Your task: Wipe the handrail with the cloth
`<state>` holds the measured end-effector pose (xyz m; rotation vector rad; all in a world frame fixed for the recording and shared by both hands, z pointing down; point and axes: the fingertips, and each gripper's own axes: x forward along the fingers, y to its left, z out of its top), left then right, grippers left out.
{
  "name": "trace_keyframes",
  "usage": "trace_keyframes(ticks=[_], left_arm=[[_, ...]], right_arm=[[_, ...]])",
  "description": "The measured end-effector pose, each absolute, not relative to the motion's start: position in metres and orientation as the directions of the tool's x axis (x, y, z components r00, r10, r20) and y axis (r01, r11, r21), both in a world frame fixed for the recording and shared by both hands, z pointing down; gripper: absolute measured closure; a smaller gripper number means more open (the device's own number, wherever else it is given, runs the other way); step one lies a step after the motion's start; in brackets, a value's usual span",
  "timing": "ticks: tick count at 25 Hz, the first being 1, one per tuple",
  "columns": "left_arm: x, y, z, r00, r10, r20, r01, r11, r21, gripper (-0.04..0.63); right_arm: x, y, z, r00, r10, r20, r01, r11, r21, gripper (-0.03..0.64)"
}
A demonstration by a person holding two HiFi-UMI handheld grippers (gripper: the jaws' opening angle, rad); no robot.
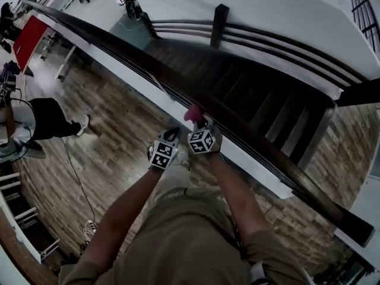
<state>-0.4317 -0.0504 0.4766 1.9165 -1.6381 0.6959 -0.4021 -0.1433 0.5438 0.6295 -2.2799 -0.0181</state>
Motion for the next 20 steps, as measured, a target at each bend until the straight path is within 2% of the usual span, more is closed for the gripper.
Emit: trace_keyframes(ticks=[5,10,15,20], left_arm=[[-0.544,-0.055,0.477,0.080,-0.718,0.692,-0.995,-0.101,0.010,0.578],[-0.610,-0.051,0.467,0.039,-0.714,0.699,-0.997,-0.075,-0.021,0.578],[-0.632,-0.024,0.462,0.047,-0.711,0.702,-0.999,-0.050,0.016,0.578],[-0.631,-0.031,0.480,0.070,-0.712,0.698,-0.997,-0.079,0.020,0.578]], right_arm=[[-0.548,-0.157,0.552,-0.653,-0.389,0.650,-0.410,0.903,0.128,0.541],[-0.634,-0.159,0.586,-0.627,-0.317,0.711,-0.399,0.915,0.056,0.541],[-0.652,-0.160,0.602,-0.516,-0.264,0.815,-0.516,0.855,-0.050,0.541],[-0.634,-0.175,0.619,-0.507,-0.318,0.801,-0.608,0.791,-0.071,0.541]])
